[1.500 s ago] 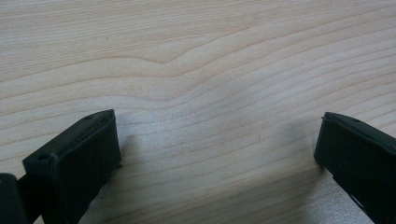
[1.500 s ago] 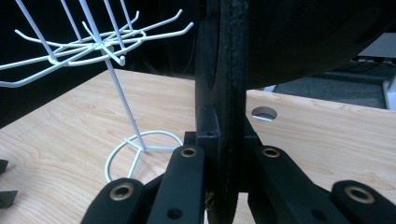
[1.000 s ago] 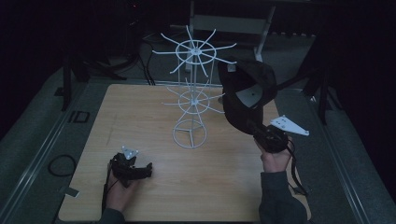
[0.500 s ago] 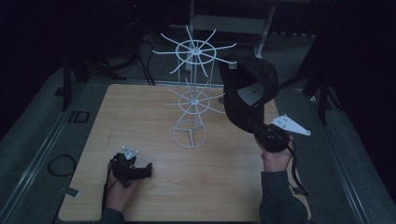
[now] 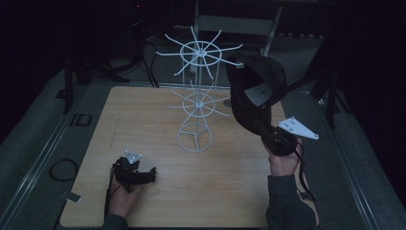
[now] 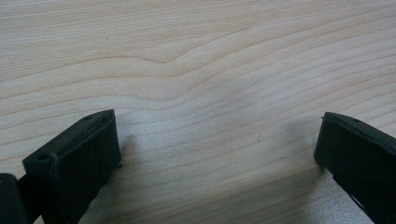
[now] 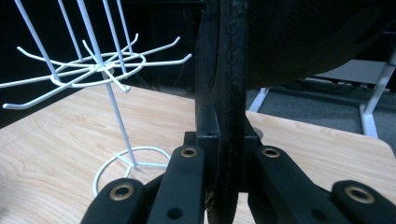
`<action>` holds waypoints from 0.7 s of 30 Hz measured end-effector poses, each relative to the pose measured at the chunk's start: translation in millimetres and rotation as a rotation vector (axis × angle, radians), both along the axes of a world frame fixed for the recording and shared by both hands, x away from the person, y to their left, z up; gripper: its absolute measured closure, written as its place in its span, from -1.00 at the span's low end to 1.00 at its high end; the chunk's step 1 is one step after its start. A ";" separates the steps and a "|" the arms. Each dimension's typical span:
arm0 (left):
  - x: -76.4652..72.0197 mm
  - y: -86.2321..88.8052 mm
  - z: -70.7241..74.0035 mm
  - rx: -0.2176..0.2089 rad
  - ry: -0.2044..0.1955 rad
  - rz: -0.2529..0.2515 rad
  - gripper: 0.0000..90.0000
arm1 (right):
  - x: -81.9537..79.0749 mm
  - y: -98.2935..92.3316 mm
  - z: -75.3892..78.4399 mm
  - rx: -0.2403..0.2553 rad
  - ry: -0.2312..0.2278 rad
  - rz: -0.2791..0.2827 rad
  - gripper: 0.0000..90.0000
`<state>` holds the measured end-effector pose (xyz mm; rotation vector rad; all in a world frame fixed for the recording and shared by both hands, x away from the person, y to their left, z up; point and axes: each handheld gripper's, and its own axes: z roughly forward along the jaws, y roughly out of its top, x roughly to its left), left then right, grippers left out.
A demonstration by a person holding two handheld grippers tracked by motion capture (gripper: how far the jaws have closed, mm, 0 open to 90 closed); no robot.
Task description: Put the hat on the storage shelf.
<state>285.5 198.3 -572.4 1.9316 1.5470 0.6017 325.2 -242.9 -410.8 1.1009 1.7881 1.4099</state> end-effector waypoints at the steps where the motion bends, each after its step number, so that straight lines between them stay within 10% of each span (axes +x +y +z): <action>1: 0.0 0.0 0.0 0.000 0.000 0.000 -1.00 | 0.1 -0.3 0.1 0.000 -0.002 -0.001 0.92; 21: 0.0 0.1 0.1 0.002 0.001 -0.001 -1.00 | -0.3 -2.7 4.4 0.006 -0.022 -0.022 0.92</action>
